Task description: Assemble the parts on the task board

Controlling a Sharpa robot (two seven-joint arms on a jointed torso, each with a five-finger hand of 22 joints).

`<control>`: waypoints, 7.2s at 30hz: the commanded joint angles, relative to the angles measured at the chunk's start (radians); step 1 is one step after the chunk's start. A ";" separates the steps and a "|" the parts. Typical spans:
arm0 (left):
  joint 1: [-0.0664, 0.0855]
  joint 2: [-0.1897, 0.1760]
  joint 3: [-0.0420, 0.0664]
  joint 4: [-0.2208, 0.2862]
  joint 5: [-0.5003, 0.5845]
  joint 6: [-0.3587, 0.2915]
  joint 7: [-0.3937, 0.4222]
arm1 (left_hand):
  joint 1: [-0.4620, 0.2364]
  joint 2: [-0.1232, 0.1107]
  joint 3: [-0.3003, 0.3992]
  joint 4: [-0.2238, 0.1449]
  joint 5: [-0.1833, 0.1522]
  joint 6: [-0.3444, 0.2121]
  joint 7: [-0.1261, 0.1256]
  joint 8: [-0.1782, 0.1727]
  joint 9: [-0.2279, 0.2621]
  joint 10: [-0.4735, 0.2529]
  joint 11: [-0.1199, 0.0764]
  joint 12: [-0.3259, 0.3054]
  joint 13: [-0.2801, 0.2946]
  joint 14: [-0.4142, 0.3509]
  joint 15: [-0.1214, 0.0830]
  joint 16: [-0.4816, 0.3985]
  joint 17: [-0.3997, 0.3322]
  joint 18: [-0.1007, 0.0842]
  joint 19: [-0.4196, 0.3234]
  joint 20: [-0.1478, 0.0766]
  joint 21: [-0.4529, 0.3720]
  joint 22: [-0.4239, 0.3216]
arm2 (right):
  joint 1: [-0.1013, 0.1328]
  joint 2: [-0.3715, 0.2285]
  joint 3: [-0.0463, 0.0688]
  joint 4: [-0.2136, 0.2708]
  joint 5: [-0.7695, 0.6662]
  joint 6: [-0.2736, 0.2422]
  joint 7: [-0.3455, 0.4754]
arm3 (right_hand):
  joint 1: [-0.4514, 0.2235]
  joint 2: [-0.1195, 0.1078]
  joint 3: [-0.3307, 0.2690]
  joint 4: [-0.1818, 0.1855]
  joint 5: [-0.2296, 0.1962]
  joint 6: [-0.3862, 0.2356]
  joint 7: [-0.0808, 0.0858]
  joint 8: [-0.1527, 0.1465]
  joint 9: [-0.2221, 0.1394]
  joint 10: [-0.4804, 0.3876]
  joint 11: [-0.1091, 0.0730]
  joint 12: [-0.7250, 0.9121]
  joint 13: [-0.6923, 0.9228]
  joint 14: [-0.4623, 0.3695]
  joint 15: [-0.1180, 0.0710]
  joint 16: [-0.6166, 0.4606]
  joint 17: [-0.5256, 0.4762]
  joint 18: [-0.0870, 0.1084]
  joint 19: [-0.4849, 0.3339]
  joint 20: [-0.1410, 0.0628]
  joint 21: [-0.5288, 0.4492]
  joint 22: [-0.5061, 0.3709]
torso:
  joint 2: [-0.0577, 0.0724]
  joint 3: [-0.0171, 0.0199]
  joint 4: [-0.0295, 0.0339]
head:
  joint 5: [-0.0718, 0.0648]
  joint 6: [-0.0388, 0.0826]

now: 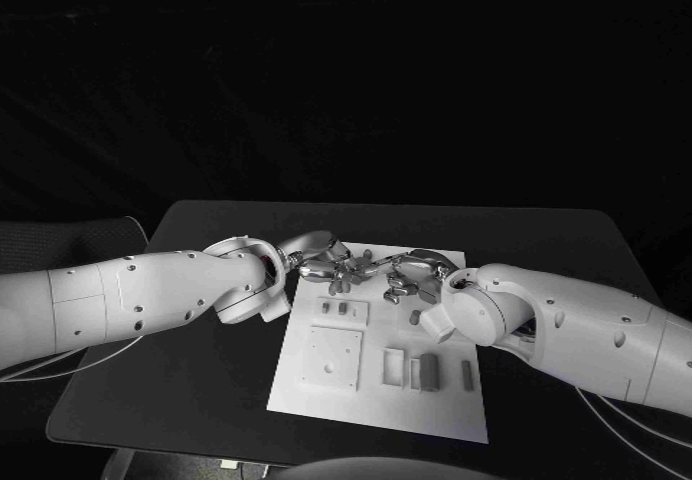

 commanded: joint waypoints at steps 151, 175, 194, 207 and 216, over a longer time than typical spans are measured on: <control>0.002 0.011 0.001 -0.036 0.075 0.022 -0.086 | -0.168 -0.092 -0.155 0.046 0.005 0.009 0.002 -0.012 -0.008 0.014 0.001 -0.027 -0.009 0.001 0.001 0.006 -0.001 0.025 0.001 -0.006 -0.019 0.012 | 0.085 0.312 -0.060 -0.355 -1.210 0.672 -0.333 | -0.280 -0.024 -0.072 0.075 -0.006 0.065 -0.005 -0.014 -0.004 0.030 -0.025 0.016 0.006 0.063 -0.021 0.025 0.052 0.020 0.007 -0.026 0.019 0.018 | 0.000 -0.0009 0.0009 | 0.000 -0.034; 0.002 0.014 0.001 -0.036 0.075 0.023 -0.088 | -0.162 -0.089 -0.154 0.043 0.005 0.010 0.002 -0.013 -0.008 0.015 0.001 -0.028 -0.009 0.001 0.000 0.006 -0.001 0.025 0.002 -0.006 -0.020 0.013 | 0.069 0.327 -0.071 -0.362 -1.238 0.662 -0.319 | -0.256 -0.008 -0.064 0.015 -0.005 0.070 -0.005 -0.015 -0.004 0.033 -0.025 0.013 0.007 0.061 -0.021 0.025 0.048 0.020 0.006 -0.024 0.022 0.017 | 0.000 -0.0003 0.0008 | 0.002 -0.039; 0.002 0.016 0.001 -0.036 0.075 0.026 -0.090 | -0.159 -0.088 -0.153 0.040 0.005 0.011 0.002 -0.013 -0.008 0.015 0.001 -0.028 -0.009 0.001 0.000 0.006 0.000 0.025 0.003 -0.006 -0.021 0.013 | 0.063 0.331 -0.084 -0.363 -1.285 0.638 -0.315 | -0.177 -0.023 -0.062 -0.002 0.007 0.070 -0.004 -0.016 -0.003 0.035 -0.024 0.010 0.008 0.056 -0.020 0.024 0.042 0.020 0.002 -0.022 0.025 0.017 | 0.000 -0.0004 0.0005 | 0.002 -0.042; 0.002 0.016 0.001 -0.036 0.075 0.028 -0.091 | -0.157 -0.088 -0.153 0.039 0.005 0.011 0.002 -0.013 -0.009 0.015 0.001 -0.028 -0.009 0.001 0.000 0.007 0.000 0.025 0.003 -0.006 -0.021 0.013 | 0.061 0.328 -0.087 -0.361 -1.306 0.599 -0.316 | -0.100 -0.024 0.014 0.002 0.050 0.073 -0.002 -0.018 -0.003 0.041 -0.023 0.004 0.004 0.055 -0.018 0.022 0.038 0.020 0.003 -0.016 0.024 0.013 | 0.000 0.0000 -0.0010 | 0.002 -0.042; 0.002 0.015 0.001 -0.037 0.075 0.028 -0.091 | -0.155 -0.088 -0.154 0.038 0.005 0.011 0.002 -0.014 -0.009 0.016 0.001 -0.028 -0.009 0.001 0.000 0.007 0.000 0.025 0.003 -0.006 -0.021 0.014 | 0.061 0.316 -0.089 -0.347 -1.312 0.566 -0.307 | -0.076 -0.007 0.058 -0.002 0.175 0.071 -0.001 -0.016 0.002 0.044 -0.021 0.001 0.003 0.053 -0.016 0.022 0.033 0.020 0.001 -0.012 0.030 0.017 | -0.001 0.0001 -0.0010 | 0.002 -0.041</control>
